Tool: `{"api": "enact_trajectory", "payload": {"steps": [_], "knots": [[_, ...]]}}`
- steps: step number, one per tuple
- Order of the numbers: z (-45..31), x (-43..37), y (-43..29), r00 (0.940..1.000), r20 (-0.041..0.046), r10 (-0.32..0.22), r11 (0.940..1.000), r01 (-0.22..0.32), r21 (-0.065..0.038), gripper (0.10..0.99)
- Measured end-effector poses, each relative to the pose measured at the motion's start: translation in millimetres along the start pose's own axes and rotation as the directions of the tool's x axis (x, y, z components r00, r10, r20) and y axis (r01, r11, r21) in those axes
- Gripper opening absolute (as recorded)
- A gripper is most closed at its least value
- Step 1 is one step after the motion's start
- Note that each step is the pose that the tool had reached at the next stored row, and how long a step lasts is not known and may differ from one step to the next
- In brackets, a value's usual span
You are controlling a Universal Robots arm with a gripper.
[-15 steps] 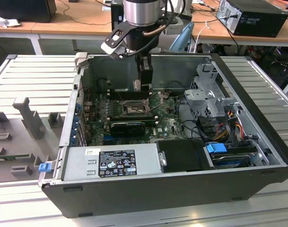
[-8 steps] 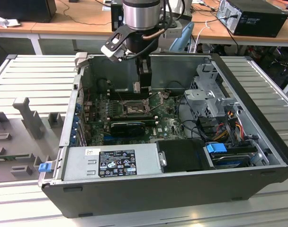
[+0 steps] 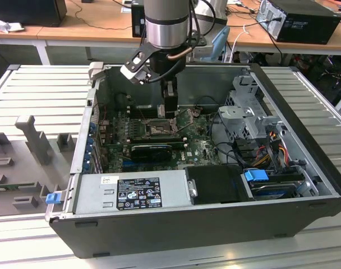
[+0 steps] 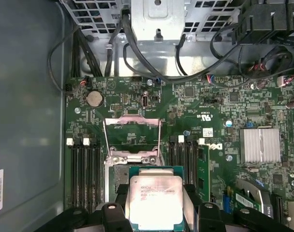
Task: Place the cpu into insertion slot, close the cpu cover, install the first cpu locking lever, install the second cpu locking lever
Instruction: 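Place the cpu into insertion slot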
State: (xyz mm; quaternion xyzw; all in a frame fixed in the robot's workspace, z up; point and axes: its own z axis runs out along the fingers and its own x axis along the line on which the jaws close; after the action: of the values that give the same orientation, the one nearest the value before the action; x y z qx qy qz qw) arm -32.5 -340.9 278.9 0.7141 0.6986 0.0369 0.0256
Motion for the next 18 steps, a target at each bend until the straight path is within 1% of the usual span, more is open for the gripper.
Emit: {"api": "enact_trajectory", "payload": {"steps": [4, 8, 15, 17, 18], "knots": [[9.5, 0.1, -0.8, 1.0, -0.0001, 0.0, 1.0, 0.0, 0.0, 0.525], [17.0, 0.0, -1.5, 1.0, 0.0, 0.0, 1.0, 0.0, 0.0, 0.525], [23.3, 0.5, -2.6, 1.0, 0.0, 0.0, 1.0, 0.0, 0.0, 0.525], [26.0, 2.7, -2.8, 1.0, 0.0001, 0.0, 1.0, 0.0, 0.0, 0.525], [29.4, 4.4, -3.5, 1.0, -0.0002, 0.0, 1.0, 0.0, 0.0, 0.525]]}}
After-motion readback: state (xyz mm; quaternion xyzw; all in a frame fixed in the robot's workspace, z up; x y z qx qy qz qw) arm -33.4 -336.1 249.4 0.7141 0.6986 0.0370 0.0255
